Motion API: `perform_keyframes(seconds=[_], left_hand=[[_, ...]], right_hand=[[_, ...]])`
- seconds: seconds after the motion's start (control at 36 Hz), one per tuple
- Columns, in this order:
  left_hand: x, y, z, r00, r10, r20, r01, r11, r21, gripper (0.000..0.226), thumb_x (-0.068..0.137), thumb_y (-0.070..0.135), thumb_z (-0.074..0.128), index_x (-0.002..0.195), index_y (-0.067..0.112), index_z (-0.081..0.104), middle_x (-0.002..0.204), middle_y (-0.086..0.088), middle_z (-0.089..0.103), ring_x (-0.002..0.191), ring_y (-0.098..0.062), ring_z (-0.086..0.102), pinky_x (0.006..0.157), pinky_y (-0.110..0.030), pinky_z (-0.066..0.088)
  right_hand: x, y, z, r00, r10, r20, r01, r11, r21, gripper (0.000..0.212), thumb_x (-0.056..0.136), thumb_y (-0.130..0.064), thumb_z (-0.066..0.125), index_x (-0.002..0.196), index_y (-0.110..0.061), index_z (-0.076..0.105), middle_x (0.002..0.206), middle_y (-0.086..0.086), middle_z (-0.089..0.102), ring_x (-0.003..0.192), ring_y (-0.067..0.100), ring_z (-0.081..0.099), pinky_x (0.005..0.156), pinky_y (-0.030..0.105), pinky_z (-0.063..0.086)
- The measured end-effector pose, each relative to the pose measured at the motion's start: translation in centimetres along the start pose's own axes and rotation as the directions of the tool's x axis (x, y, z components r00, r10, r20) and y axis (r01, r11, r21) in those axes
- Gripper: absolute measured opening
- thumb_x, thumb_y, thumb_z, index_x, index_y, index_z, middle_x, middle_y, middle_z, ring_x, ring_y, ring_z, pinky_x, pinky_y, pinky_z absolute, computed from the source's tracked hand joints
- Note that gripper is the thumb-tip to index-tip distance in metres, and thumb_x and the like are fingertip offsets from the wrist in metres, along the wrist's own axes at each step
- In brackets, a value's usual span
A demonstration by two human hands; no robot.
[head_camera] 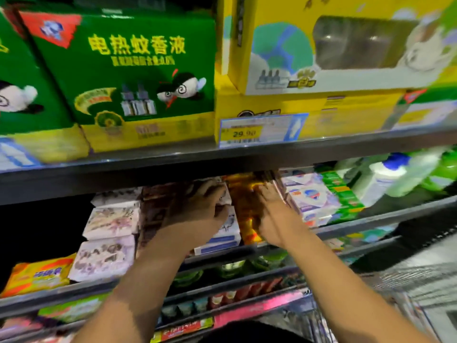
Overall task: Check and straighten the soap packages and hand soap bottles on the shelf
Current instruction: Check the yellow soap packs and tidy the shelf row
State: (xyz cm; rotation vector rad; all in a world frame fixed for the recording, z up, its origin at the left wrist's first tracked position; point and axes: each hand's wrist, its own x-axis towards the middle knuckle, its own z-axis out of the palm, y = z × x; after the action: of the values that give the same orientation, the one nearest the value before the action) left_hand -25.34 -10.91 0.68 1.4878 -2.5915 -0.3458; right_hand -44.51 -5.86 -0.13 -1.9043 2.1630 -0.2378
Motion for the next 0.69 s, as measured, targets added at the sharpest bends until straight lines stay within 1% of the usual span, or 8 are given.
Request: perform_keyframes(seconds=[0.08,0.14,0.22,0.28,0.39,0.47,0.58,0.69], left_hand=[[-0.5,0.0,-0.2,1.0,0.015,-0.024,-0.014,1.0,0.015,0.095,0.07,0.068,-0.005,0.149,0.034,0.033,0.16,0.014,0.021,0.143,-0.021,0.023,0.117,-0.033,0.019],[-0.7,-0.1,-0.1,0.998,0.03,-0.056,-0.03,1.0,-0.003,0.091,0.074,0.067,-0.001,0.147,0.031,0.039,0.158,0.012,0.027,0.142,-0.022,0.027,0.117,-0.034,0.02],[-0.7,-0.1,0.2,0.996,0.029,-0.09,-0.031,0.999,-0.013,0.085,0.078,0.067,0.006,0.145,0.031,0.044,0.155,0.011,0.033,0.14,-0.023,0.031,0.116,-0.036,0.025],[-0.6,-0.1,0.3,0.998,-0.004,-0.066,0.002,0.999,-0.032,0.08,0.079,0.068,0.007,0.145,0.036,0.039,0.156,0.016,0.027,0.142,-0.018,0.024,0.116,-0.033,0.023],[-0.7,-0.2,0.5,0.998,-0.019,-0.053,0.015,0.997,-0.075,0.073,0.082,0.067,0.013,0.146,0.04,0.035,0.156,0.02,0.021,0.142,-0.013,0.016,0.117,-0.031,0.018],[-0.7,-0.3,0.4,0.999,-0.014,-0.051,0.009,0.996,-0.092,0.058,0.094,0.061,0.026,0.146,0.039,0.035,0.157,0.019,0.02,0.142,-0.013,0.015,0.117,-0.029,0.016],[-1.1,-0.1,0.1,0.996,0.001,-0.087,-0.012,0.992,-0.124,0.079,0.079,0.067,0.01,0.145,0.036,0.041,0.155,0.016,0.027,0.141,-0.015,0.023,0.116,-0.029,0.021],[-0.8,-0.5,0.1,0.998,0.009,-0.055,-0.019,0.984,-0.176,0.053,0.096,0.058,0.036,0.142,0.034,0.045,0.155,0.017,0.028,0.142,-0.014,0.027,0.115,-0.03,0.026]], right_hand=[[0.2,0.5,0.6,1.0,0.014,-0.003,-0.014,1.0,0.002,0.044,0.103,-0.016,0.045,0.147,-0.012,0.043,0.154,0.011,0.038,0.14,0.028,0.035,0.105,0.027,0.029],[0.0,0.2,0.5,0.999,-0.028,0.042,0.029,0.999,-0.014,0.039,0.101,-0.02,0.049,0.14,-0.011,0.049,0.144,0.013,0.048,0.131,0.031,0.045,0.101,0.031,0.036],[0.7,0.9,1.2,0.998,-0.052,-0.027,0.053,0.998,0.025,0.034,0.098,-0.023,0.045,0.129,-0.014,0.054,0.133,0.015,0.053,0.122,0.036,0.051,0.1,0.047,0.046],[0.8,0.5,0.6,1.0,-0.012,-0.017,0.012,0.999,-0.038,0.032,0.096,-0.023,0.051,0.127,-0.014,0.056,0.126,0.009,0.05,0.118,0.032,0.051,0.094,0.043,0.049],[-0.2,-0.4,-0.3,0.996,-0.067,-0.058,0.053,0.977,-0.208,0.054,0.083,-0.046,0.063,0.127,-0.015,0.056,0.121,0.006,0.051,0.118,0.028,0.049,0.094,0.038,0.046],[-1.4,-0.4,-0.4,0.978,-0.113,-0.178,0.088,0.986,-0.14,0.049,0.081,-0.039,0.067,0.121,-0.01,0.06,0.109,0.012,0.06,0.107,0.033,0.055,0.089,0.039,0.047],[-3.5,-0.3,-1.3,0.961,-0.029,-0.273,0.032,0.999,0.008,0.039,0.091,-0.033,0.064,0.125,-0.016,0.059,0.117,0.007,0.06,0.108,0.03,0.056,0.083,0.036,0.045],[-5.5,0.1,-1.9,0.922,-0.009,-0.387,0.073,0.986,0.15,0.034,0.093,-0.034,0.066,0.123,-0.018,0.063,0.114,0.0,0.064,0.105,0.019,0.058,0.082,0.027,0.04]])
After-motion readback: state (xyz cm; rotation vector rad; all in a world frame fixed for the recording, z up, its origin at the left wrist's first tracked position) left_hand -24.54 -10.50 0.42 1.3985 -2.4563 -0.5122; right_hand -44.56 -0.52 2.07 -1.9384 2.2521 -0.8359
